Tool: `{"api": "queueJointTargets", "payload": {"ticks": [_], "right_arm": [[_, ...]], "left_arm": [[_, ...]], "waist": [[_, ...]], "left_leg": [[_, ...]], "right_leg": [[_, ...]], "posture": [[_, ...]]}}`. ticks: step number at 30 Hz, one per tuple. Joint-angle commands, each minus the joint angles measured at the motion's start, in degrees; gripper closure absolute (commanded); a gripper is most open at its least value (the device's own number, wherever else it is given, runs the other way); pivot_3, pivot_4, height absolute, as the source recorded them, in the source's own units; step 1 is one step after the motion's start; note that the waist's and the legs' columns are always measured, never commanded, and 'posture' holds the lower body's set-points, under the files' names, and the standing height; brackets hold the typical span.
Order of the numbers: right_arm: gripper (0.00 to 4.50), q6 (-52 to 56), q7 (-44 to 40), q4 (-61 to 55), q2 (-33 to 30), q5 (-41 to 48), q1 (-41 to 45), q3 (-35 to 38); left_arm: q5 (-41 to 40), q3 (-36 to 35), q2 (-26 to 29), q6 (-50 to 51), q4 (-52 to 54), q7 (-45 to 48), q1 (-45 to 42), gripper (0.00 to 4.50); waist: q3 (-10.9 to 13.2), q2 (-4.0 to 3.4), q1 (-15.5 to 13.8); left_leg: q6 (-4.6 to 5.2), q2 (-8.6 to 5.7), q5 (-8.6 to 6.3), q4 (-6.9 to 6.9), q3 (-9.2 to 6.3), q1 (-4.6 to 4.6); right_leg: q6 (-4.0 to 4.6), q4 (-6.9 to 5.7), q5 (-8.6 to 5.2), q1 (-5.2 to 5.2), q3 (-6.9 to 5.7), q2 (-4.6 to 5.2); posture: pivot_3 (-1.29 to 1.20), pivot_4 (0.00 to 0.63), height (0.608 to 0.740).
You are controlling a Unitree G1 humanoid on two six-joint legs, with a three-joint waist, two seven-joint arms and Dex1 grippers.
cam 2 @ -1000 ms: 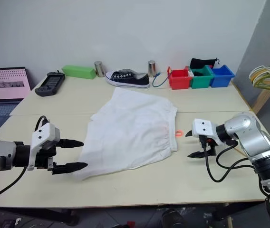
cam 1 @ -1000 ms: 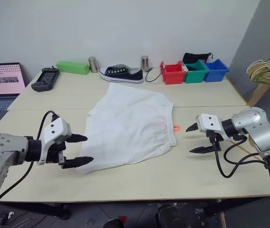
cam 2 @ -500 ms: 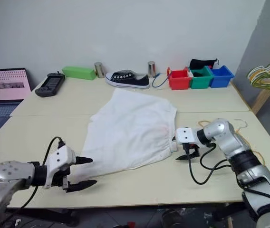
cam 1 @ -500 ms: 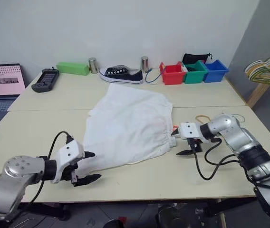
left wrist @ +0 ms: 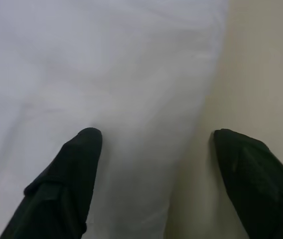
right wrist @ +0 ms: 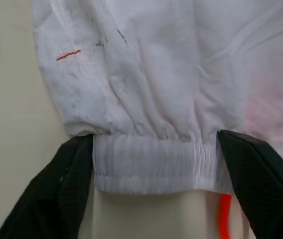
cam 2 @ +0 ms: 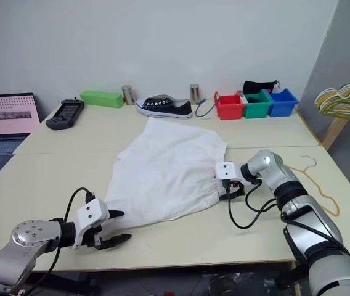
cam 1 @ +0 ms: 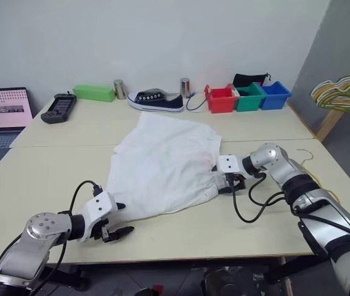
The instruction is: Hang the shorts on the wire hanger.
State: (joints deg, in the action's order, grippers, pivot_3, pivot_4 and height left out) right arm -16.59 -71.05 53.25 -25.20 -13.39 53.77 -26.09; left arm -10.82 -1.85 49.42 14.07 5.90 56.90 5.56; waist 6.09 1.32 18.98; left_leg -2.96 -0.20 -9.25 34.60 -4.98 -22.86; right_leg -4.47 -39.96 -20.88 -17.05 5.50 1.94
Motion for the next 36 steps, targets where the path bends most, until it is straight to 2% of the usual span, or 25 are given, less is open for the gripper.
{"api": "queueJointTargets", "payload": {"ticks": [1, 13, 14, 19, 23, 27, 31, 32, 34, 36], "right_arm": [[1.52, -0.96, -0.07, 1.59, 0.27, -0.47, 1.67, 0.79], [4.43, 1.21, -3.07, -1.59, -2.4, 0.93, -0.53, 2.14], [4.5, 2.03, -4.26, -3.12, -3.21, 1.31, -1.35, 2.25], [4.5, 7.61, -11.29, -17.49, -9.47, 3.96, -8.47, 2.8], [4.5, 19.89, -18.35, -41.22, -17.52, 10.46, -20.29, 3.83], [4.5, 33.6, -18.09, -57.21, -19.88, 15.19, -27.36, 3.48], [4.5, 38.38, -14.89, -60.25, -18.9, 15.58, -28.17, 2.64], [4.03, 39.33, -14.3, -60.06, -18.66, 15.68, -27.89, 2.63], [3.79, 41.33, -14.41, -59.98, -18.78, 16.47, -26.95, 2.85], [3.23, 42.43, -14.39, -60.49, -19.31, 17.13, -26.12, 3.73]], "left_arm": [[1.81, 0.25, 0.45, -2.0, -2.39, -0.28, -0.87, 1.67], [3.25, 2.77, 0.45, -4.58, -4.83, 1.53, -5.06, 4.32], [3.35, 3.12, 0.52, -4.72, -4.8, 1.97, -5.46, 4.46], [3.79, 4.75, 1.95, -4.48, -3.04, 4.87, -6.28, 4.46], [1.39, 4.28, 7.97, -3.09, 0.57, 12.69, -3.24, 4.46], [0.85, 2.96, 14.12, -4.72, -0.81, 18.39, -0.97, 4.46], [1.18, 3.54, 14.7, -6.26, -4.45, 18.92, -3.51, 4.46], [1.03, 3.81, 14.74, -6.2, -4.77, 19.45, -4.1, 4.13], [0.17, 4.05, 14.97, -5.41, -4.55, 20.93, -4.87, 3.94], [-1.08, 3.5, 15.26, -4.14, -3.16, 21.99, -5.13, 3.47]], "waist": [[-0.05, -0.03, 0.0], [-0.16, -0.15, -0.19], [-0.19, -0.15, -0.26], [-0.3, -0.2, -1.56], [-0.42, -0.22, -2.22], [-0.5, -0.29, -1.76], [-0.47, -0.34, -1.53], [-0.49, -0.3, -1.54], [-0.5, -0.25, -1.56], [-0.49, -0.26, -1.55]], "left_leg": [[0.0, 0.02, 0.0, 0.0, -0.01, 0.01], [0.0, -0.03, 0.0, -0.02, -0.16, 0.0], [0.0, -0.04, 0.0, -0.02, -0.16, -0.01], [0.01, -0.06, 0.01, -0.01, -0.14, -0.06], [-0.1, -0.03, -0.09, -0.06, -0.15, -0.37], [-0.19, 0.0, -0.17, -0.22, -0.1, -0.79], [-0.18, 0.05, -0.16, -0.33, -0.11, -0.92], [-0.18, 0.03, -0.16, -0.32, -0.1, -0.92], [-0.18, 0.04, -0.16, -0.32, -0.08, -0.92], [-0.18, 0.03, -0.16, -0.32, -0.06, -0.92]], "right_leg": [[0.0, 0.0, 0.0, 0.0, 0.01, 0.0], [-0.18, -0.01, 0.11, -0.01, 0.0, 0.07], [-0.18, 0.0, 0.11, -0.02, 0.0, 0.08], [-0.14, 0.03, 0.06, -0.05, 0.01, 0.12], [0.08, 0.1, -0.08, -0.26, -0.06, 0.19], [0.2, 0.08, -0.19, -0.5, -0.03, 0.18], [0.19, 0.05, -0.21, -0.86, -0.04, 0.1], [0.0, 0.08, -0.32, -1.07, -0.03, 0.11], [-0.01, 0.1, -0.32, -1.07, -0.03, 0.12], [-0.05, 0.09, -0.3, -1.08, -0.03, 0.16]], "posture": [[-0.2, 0.028, 0.74], [-0.22, 0.018, 0.74], [-0.22, 0.018, 0.74], [-0.22, 0.017, 0.74], [-0.24, 0.019, 0.74], [-0.24, 0.022, 0.74], [-0.24, 0.022, 0.74], [-0.24, 0.022, 0.74], [-0.25, 0.024, 0.74], [-0.25, 0.024, 0.74]]}}
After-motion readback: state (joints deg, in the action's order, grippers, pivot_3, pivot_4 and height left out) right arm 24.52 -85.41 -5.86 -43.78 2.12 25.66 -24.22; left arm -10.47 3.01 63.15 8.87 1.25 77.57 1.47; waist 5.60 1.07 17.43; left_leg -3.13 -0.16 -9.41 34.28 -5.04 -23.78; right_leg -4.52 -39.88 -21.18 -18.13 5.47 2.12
